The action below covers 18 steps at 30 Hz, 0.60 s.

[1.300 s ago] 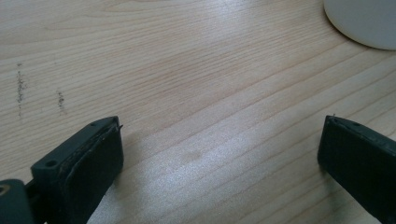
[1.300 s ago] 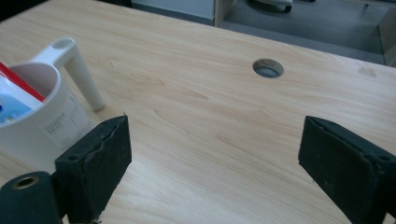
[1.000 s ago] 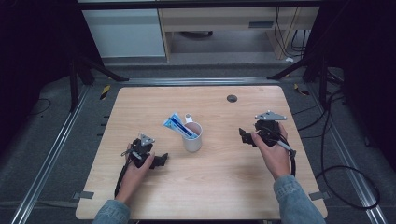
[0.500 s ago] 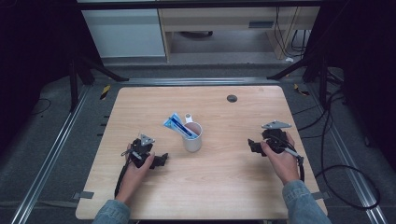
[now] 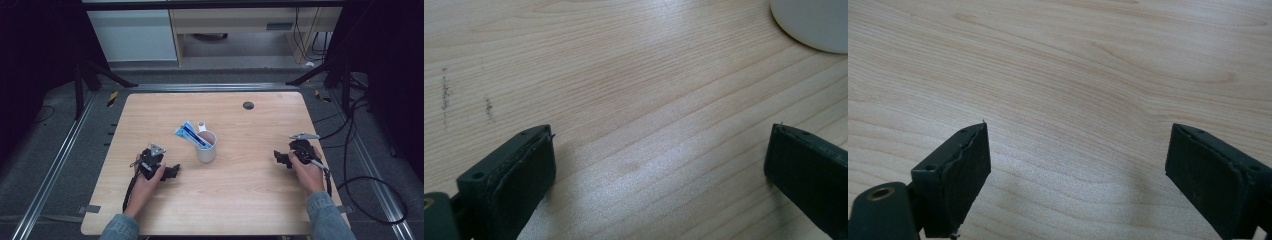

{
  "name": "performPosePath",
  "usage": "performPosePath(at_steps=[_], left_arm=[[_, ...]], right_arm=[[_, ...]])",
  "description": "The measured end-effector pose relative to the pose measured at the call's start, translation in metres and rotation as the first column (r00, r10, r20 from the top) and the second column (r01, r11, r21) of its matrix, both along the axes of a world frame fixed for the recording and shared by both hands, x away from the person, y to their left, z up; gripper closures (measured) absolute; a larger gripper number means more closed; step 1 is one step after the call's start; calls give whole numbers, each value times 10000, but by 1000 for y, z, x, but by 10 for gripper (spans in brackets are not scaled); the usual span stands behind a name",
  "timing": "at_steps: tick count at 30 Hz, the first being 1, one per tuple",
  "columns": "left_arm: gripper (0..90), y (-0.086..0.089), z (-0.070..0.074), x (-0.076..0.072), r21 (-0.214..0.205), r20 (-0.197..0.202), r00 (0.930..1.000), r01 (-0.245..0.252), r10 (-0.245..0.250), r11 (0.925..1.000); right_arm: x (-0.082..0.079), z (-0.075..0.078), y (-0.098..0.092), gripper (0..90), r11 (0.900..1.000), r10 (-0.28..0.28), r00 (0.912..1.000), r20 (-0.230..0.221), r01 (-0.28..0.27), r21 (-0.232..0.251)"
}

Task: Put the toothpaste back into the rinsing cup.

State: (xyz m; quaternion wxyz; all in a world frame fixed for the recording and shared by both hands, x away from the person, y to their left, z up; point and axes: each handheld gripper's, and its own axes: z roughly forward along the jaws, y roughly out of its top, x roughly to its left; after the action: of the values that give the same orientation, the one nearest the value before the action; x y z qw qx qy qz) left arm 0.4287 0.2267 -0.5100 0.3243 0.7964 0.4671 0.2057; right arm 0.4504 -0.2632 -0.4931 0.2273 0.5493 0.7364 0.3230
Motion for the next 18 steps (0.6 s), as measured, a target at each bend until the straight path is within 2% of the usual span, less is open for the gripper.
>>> performPosePath(at_steps=[11, 14, 18], left_arm=[[0, 0, 0, 0, -1, 4, 10000, 0, 0, 10000], [0, 0, 0, 0, 20, 10, 10000, -14, 14, 10000], [0, 0, 0, 0, 10, 20, 10000, -9, 9, 10000]], right_arm=[[-3, -15, 1, 72, 9999, -157, 9998, -111, 157, 41], [-5, -19, 7, 58, 9998, -99, 9999, 59, 100, -153], [-7, -21, 12, 49, 9997, -141, 9997, 200, 145, -181]])
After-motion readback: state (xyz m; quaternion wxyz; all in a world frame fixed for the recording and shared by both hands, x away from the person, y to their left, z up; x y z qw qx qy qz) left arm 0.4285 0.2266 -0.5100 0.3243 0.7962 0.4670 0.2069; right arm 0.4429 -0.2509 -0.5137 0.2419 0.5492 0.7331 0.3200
